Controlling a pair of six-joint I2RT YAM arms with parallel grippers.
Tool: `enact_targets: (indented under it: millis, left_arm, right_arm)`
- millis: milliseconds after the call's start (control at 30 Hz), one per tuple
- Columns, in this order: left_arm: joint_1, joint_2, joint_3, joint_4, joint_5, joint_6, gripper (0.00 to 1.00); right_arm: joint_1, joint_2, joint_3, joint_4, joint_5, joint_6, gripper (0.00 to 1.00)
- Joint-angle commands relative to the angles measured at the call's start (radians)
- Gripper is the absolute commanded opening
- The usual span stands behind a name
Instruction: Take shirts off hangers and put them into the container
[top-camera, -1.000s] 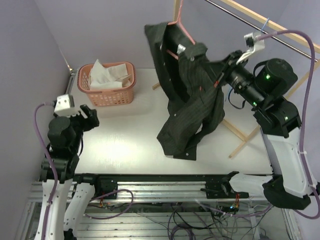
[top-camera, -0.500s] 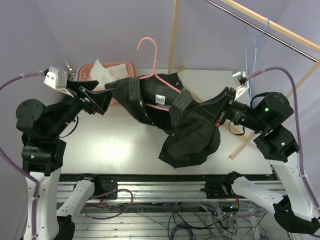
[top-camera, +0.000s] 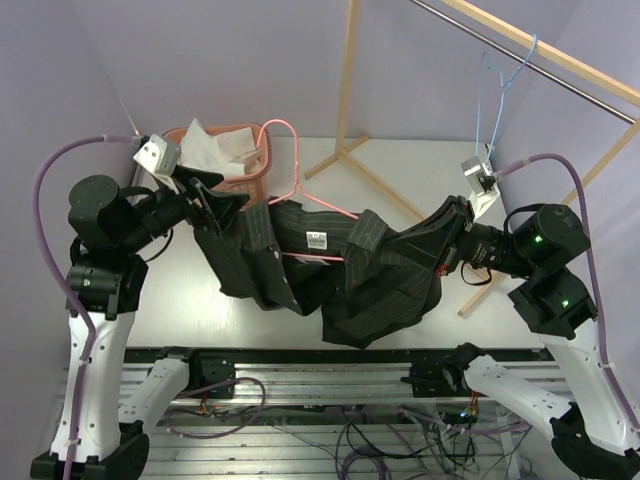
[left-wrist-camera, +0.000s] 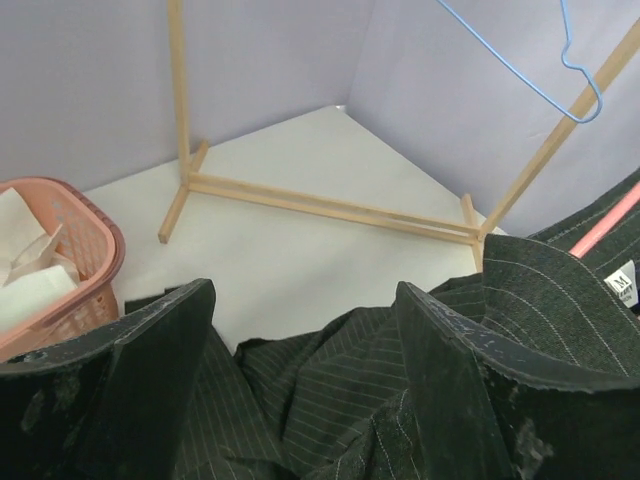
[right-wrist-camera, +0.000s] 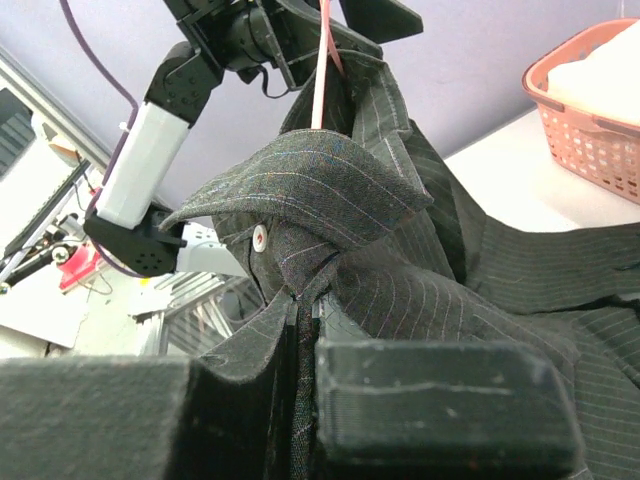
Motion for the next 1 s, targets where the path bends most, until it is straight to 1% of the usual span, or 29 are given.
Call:
enact_targets:
  millis: [0,133,333,567,767,967]
  left_arm:
    - [-0.008,-0.052,-0.002,-0.012,0.004,0.059,0.84]
    - [-0.008,-0.076,0.028,-0.058,-0.051,0.088,0.84]
    - [-0.008,-0.1,0.053,-0.104,-0.124,0.119,0.81]
    - [-0.008,-0.096,0.018,-0.108,-0.088,0.128,0.78]
    - [-0.008,-0.115,-0.028,-0.117,-0.103,0.142,0.78]
    - [-0.008,-0.098,-0.048,-0.119,-0.078,0.136,0.76]
  right_arm:
    - [0.002,0.001,0.006,0.078,-0.013,0.009,0.0]
    - [0.002,0.014,-0.017,0.074,0.003,-0.005,0.0]
    - [0.002,0.035,-0.035,0.085,0.012,-0.013,0.0]
    - [0.002,0.052,-0.028,0.104,0.007,-0.012,0.0]
    - [0.003,0.068,-0.025,0.142,-0.007,0.005,0.0]
    - [0.002,0.079,-0.012,0.17,-0.018,0.02,0.0]
